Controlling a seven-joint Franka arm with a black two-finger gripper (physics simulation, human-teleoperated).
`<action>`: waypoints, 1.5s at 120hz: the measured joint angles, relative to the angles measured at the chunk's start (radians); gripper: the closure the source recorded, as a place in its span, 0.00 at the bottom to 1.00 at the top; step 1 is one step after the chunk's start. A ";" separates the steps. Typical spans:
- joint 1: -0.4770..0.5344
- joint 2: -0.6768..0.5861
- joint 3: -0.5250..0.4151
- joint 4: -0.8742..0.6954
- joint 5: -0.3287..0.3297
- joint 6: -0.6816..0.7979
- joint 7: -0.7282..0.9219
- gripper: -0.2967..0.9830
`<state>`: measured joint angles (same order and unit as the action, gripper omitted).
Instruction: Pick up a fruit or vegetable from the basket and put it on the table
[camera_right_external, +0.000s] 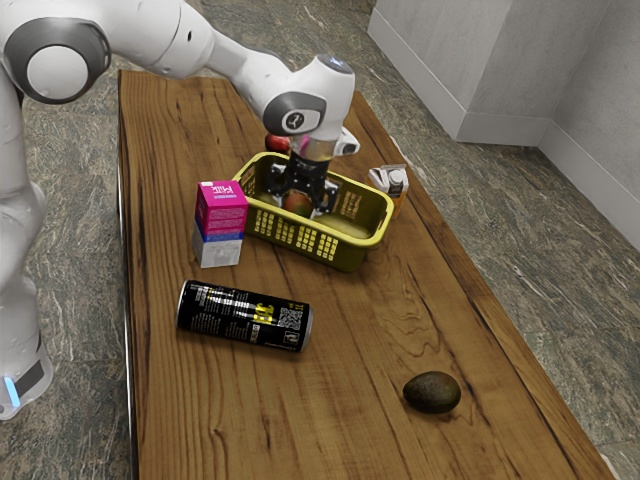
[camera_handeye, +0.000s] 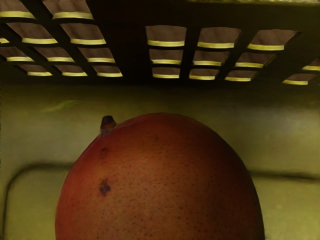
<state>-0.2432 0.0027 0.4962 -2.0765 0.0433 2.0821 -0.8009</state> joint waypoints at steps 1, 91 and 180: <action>0.000 0.000 0.000 0.000 0.000 0.000 0.001 0.49; -0.146 -0.083 -0.026 0.201 0.020 -0.181 0.017 0.75; -0.337 0.184 -0.056 0.537 -0.020 -0.294 0.052 0.76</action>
<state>-0.5801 0.1869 0.4404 -1.5390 0.0235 1.7882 -0.7490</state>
